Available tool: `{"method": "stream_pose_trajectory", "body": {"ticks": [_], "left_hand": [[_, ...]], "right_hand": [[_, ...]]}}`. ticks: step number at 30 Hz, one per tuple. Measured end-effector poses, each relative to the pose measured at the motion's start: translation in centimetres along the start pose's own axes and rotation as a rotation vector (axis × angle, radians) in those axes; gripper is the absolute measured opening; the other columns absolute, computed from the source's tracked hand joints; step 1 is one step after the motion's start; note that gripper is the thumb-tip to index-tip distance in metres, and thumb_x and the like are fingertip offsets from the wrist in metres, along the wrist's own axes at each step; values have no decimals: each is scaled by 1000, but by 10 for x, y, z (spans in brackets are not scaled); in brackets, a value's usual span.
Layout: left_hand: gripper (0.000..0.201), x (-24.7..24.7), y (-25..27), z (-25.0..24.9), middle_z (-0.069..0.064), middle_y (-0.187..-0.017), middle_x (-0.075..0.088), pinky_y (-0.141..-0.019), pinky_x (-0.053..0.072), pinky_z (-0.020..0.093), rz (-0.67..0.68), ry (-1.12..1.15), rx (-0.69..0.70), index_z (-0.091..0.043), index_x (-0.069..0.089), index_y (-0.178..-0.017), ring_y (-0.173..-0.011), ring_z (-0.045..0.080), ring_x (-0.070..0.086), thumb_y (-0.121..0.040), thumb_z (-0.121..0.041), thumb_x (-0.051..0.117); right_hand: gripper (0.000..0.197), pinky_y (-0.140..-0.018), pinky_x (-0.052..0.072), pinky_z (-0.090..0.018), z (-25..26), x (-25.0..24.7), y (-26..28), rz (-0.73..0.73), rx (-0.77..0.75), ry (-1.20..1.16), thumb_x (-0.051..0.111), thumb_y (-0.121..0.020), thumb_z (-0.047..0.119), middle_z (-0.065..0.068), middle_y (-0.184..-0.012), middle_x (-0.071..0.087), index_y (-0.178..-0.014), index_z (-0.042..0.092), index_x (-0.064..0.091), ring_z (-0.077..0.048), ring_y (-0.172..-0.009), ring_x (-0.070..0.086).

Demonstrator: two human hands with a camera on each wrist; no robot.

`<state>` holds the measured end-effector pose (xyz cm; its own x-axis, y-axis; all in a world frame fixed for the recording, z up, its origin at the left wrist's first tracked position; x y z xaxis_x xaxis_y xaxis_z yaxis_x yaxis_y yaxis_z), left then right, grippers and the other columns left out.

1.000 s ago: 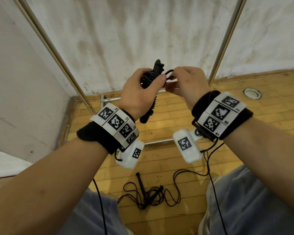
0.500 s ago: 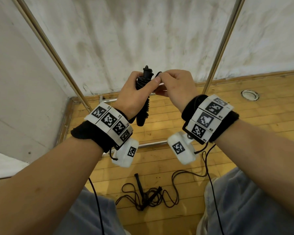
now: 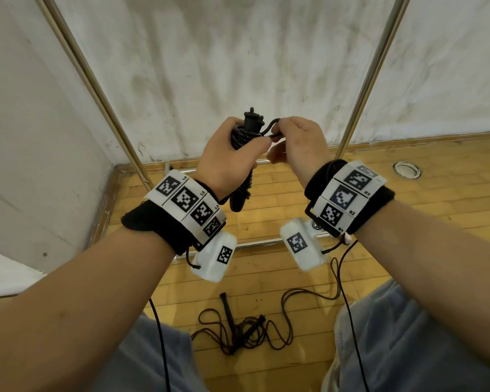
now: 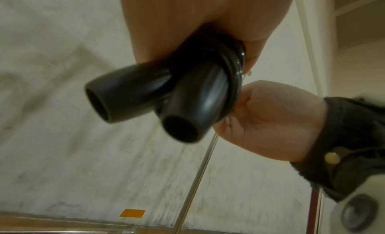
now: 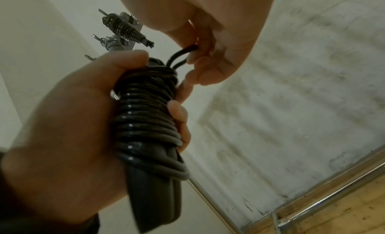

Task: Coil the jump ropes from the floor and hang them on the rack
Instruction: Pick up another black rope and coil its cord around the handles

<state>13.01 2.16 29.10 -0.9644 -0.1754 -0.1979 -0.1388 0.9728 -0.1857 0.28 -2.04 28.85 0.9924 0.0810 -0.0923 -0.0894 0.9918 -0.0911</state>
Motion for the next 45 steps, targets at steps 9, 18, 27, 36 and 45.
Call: {"method": "stream_pose_trajectory", "body": {"ticks": [9, 18, 27, 36, 45], "left_hand": [[26, 4, 2, 10, 9, -90, 67, -55, 49, 23, 32, 6, -80, -15, 56, -100, -59, 11, 63, -81, -30, 64], [35, 26, 10, 6, 4, -80, 68, -49, 48, 29, 197, 131, -107, -16, 53, -103, -61, 15, 61, -75, -36, 62], [17, 9, -2, 21, 3, -78, 62, -67, 54, 33, 67, 21, -113, -20, 56, -95, -75, 25, 64, -85, -11, 66], [15, 29, 4, 3, 0, -66, 67, -55, 50, 30, 136, 19, -141, -14, 65, -77, -54, 16, 57, -75, -27, 72], [16, 14, 13, -17, 4, -75, 63, -67, 52, 38, 72, 234, -139, -11, 62, -87, -73, 21, 62, -85, -26, 67]], "right_hand": [[29, -52, 49, -30, -5, -4, -14, -36, -21, 41, 46, -92, 8, -1, -55, 59, -69, 12, 62, -15, -44, 56], [33, -39, 40, -20, -29, -18, -27, -59, 149, -134, 49, -93, 7, -1, -45, 51, -62, 8, 57, -12, -35, 46], [20, -48, 49, -24, 4, -7, 3, 15, -4, -175, 44, -96, 7, -5, -64, 56, -81, 9, 57, -15, -46, 54], [18, -39, 36, -19, -2, -44, -17, -123, 157, -313, 56, -91, 6, 2, -48, 54, -75, 3, 63, -9, -37, 42], [11, -52, 48, -25, 22, -44, -4, 18, 56, -269, 59, -88, 9, -6, -65, 62, -85, 2, 67, -17, -50, 53]]}}
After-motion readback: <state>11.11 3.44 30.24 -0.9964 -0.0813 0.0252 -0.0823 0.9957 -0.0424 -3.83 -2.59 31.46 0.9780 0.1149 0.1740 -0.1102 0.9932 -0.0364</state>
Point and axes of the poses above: each hand's wrist, its own y-axis away from the middle knuckle, its own x-axis out of the palm, z = x × y, the point moved 8 cm from there along -y, towards the middle knuckle
